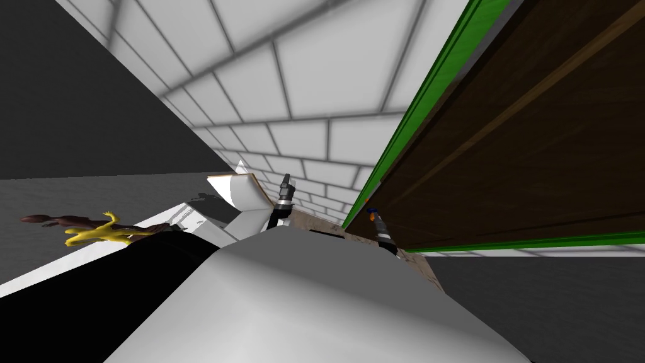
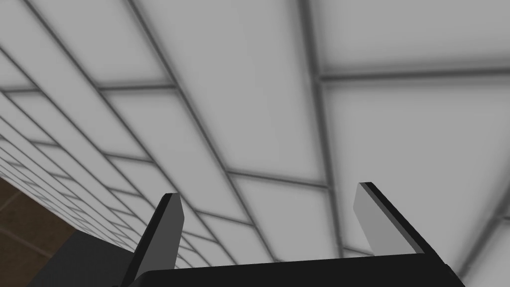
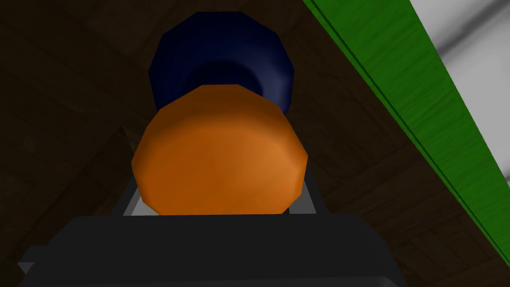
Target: Pull the door open
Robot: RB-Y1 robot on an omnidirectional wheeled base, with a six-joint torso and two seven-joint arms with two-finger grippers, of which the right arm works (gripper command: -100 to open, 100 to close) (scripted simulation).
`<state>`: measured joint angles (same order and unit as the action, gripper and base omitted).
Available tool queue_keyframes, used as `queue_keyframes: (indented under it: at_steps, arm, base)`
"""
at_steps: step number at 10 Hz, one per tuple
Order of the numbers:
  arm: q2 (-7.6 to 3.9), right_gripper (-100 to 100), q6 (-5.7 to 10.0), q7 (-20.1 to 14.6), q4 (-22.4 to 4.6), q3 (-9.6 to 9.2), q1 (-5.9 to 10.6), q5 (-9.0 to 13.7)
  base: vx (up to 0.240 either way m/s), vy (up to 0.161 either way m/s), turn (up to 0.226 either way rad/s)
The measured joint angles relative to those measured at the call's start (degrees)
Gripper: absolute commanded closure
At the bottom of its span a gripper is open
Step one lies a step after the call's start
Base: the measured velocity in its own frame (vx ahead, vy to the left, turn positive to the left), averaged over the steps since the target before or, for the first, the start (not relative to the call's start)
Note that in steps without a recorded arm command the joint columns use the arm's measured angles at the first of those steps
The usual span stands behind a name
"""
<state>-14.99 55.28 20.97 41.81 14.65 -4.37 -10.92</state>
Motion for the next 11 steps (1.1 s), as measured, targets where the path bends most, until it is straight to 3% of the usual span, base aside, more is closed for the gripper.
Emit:
queue_keyframes:
  at_steps: [6,9,11]
  arm:
    - [-0.32,100,-0.62,-7.99,0.03,-1.61,0.22,3.73]
    - [-0.38,100,-2.09,-12.17,2.16,-2.53,-0.85,5.57]
    - [-0.62,100,-1.44,-14.43,0.61,-2.98,-0.05,6.80]
  base:
    - [-0.039,-0.022,0.060]
    - [-0.032,-0.021,0.045]
    - [-0.049,-0.022,0.073]
